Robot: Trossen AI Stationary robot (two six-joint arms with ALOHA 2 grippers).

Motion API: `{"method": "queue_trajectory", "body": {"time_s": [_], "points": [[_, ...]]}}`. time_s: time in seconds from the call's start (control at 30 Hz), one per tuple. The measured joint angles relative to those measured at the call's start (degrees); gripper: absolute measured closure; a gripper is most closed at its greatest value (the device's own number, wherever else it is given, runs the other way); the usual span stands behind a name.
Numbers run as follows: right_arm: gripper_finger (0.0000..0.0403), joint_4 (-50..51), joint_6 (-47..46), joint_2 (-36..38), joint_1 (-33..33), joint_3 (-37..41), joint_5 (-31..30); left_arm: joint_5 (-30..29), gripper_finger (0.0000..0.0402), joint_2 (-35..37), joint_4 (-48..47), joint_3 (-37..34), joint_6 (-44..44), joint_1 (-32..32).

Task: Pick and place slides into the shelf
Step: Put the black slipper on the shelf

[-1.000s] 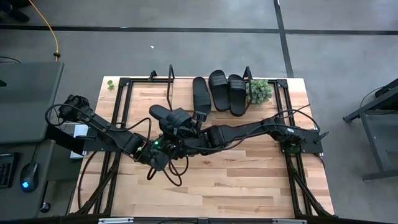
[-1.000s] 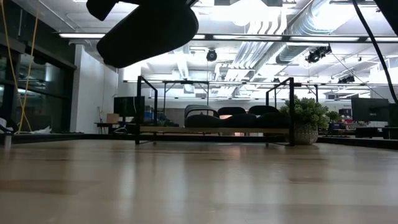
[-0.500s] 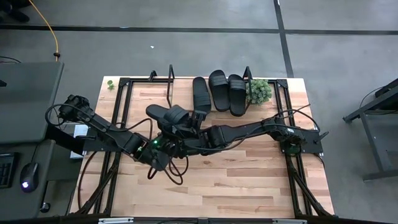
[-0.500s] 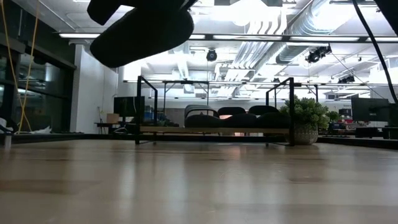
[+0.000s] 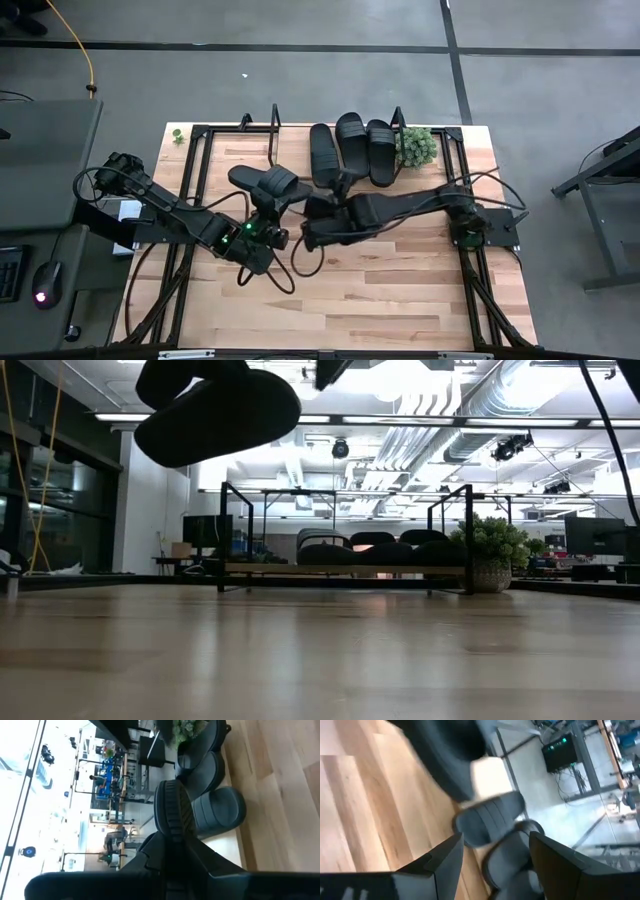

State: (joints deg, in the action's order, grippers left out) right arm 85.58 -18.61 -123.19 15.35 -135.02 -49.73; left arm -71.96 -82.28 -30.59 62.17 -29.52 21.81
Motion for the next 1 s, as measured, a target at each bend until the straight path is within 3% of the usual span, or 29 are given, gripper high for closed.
{"method": "queue_trajectory", "body": {"time_s": [0.27,0.47,0.8,0.87,1.0], "points": [[0.0187,1.7,0.8,5.7,0.1,0.0,0.8,0.1,0.0373,0.0,-0.4,0.0,-2.2,4.6],[0.0187,-4.5,7.1,9.6,-0.7,0.0,7.1,-2.4,0.0374,0.3,0.4,0.0,-6.4,10.6],[0.0187,-16.4,19.5,11.2,-2.7,0.0,33.3,-2.6,0.0374,1.6,1.2,0.0,-11.2,17.4],[0.0187,-16.9,20.4,11.2,-3.0,0.0,36.2,-2.2,0.0374,2.1,2.2,0.0,-12.4,18.1],[0.0187,-16.9,22.1,11.2,-3.0,0.0,36.4,1.4,0.0374,3.1,6.6,0.0,-17.4,19.2]]}}
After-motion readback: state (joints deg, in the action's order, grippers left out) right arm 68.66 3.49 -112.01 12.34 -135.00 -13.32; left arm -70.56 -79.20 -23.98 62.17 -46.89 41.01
